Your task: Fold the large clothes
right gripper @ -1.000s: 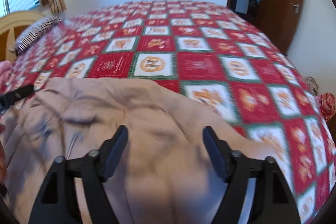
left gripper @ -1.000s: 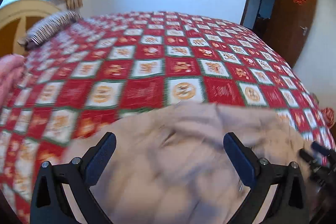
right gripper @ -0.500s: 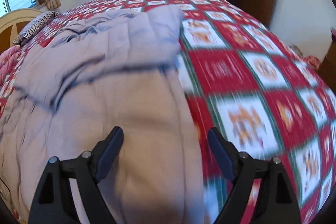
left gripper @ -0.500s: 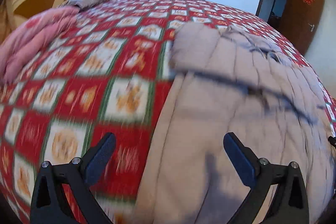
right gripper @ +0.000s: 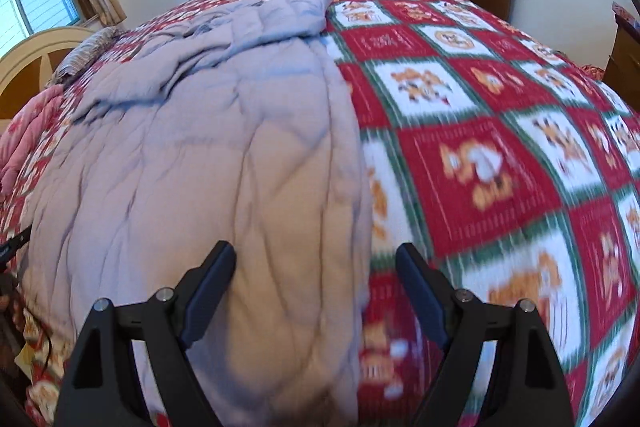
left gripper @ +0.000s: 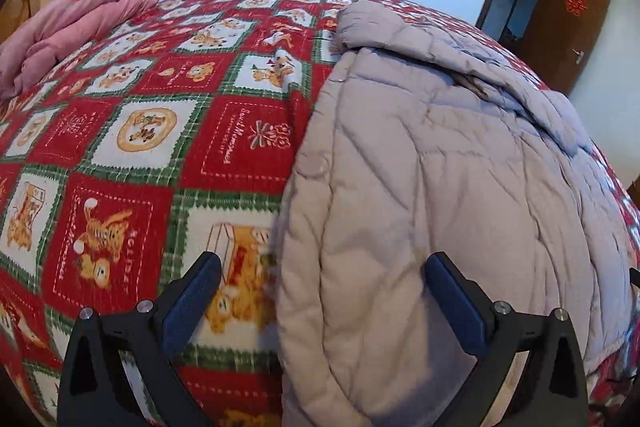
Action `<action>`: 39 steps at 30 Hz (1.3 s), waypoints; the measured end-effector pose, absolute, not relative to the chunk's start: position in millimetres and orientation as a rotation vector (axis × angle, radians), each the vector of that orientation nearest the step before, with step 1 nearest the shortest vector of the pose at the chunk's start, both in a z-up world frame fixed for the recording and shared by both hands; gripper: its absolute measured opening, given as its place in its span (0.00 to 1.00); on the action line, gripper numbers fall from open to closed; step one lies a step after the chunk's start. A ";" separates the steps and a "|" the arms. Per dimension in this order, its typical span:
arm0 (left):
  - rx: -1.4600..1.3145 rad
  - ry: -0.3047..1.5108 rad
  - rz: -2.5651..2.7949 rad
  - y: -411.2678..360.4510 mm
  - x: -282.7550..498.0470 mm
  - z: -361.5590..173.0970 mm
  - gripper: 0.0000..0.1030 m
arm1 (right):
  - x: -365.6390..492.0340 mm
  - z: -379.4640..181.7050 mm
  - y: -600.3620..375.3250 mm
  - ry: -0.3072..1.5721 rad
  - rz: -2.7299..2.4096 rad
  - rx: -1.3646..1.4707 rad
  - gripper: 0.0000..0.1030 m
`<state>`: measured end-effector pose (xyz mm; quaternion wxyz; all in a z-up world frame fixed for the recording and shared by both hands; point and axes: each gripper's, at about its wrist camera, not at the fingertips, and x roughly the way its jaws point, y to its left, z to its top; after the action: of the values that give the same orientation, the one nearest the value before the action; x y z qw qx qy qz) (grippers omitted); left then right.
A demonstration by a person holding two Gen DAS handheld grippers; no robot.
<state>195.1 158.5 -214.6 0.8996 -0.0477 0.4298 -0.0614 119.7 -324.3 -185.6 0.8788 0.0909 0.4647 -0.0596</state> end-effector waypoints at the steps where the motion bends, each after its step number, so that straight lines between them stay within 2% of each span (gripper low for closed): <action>1: -0.098 0.889 -0.137 156.9 192.9 -215.6 0.99 | 114.5 -187.4 -323.6 0.971 -0.120 0.195 0.82; 4: -0.096 0.893 -0.151 153.3 189.0 -216.7 0.99 | 101.8 -194.9 -321.8 0.982 -0.112 0.223 0.82; 7: -0.114 0.900 -0.193 148.9 181.9 -215.5 0.99 | 92.9 -201.5 -316.6 0.992 -0.087 0.249 0.73; 8: -0.118 0.902 -0.211 147.0 179.5 -215.2 0.99 | 90.7 -203.1 -314.1 0.995 -0.071 0.258 0.65; 9: -0.120 0.902 -0.224 145.2 177.0 -215.1 0.92 | 88.5 -203.7 -310.9 1.000 -0.056 0.257 0.58; 10: -0.115 0.898 -0.236 143.0 174.2 -214.5 0.77 | 87.5 -202.9 -307.8 0.998 -0.052 0.246 0.55; 11: -0.101 0.890 -0.242 140.1 170.8 -212.4 0.70 | 86.3 -201.4 -304.9 0.993 -0.039 0.235 0.44; 12: -0.092 0.885 -0.245 138.7 168.6 -210.9 0.55 | 84.5 -200.1 -303.4 0.991 -0.028 0.232 0.34; 13: -0.088 0.881 -0.258 138.0 167.1 -209.0 0.42 | 83.5 -198.1 -302.4 0.985 -0.023 0.229 0.30; 15: -0.086 0.874 -0.262 140.7 165.9 -204.6 0.30 | 82.1 -193.0 -301.0 0.969 -0.015 0.220 0.19; 16: -0.106 0.868 -0.268 145.4 165.1 -201.1 0.23 | 80.6 -192.0 -299.5 0.962 -0.015 0.215 0.17; 18: -0.149 0.857 -0.292 153.5 162.8 -194.6 0.16 | 78.5 -186.9 -298.8 0.936 -0.013 0.213 0.14; 24: -0.180 0.796 -0.358 159.7 148.7 -164.2 0.10 | 69.3 -165.1 -301.1 0.878 0.013 0.231 0.12; 32: -0.287 0.669 -0.514 171.8 111.4 -97.0 0.08 | 39.6 -119.5 -315.7 0.787 0.083 0.340 0.11; 35: -0.206 0.582 -0.515 165.3 108.4 -66.3 0.09 | 25.5 -87.2 -323.0 0.702 0.114 0.363 0.11; 38: -0.070 0.479 -0.455 148.1 138.4 -54.3 0.09 | 42.9 -60.8 -330.7 0.635 0.105 0.347 0.11; 39: -0.054 0.460 -0.435 145.3 153.9 -53.8 0.13 | 62.0 -50.4 -332.1 0.600 0.103 0.334 0.11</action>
<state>153.9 145.3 -53.8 0.9499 -0.0264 0.2263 -0.2141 62.0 -332.1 -50.4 0.9404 0.1635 0.2940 0.0504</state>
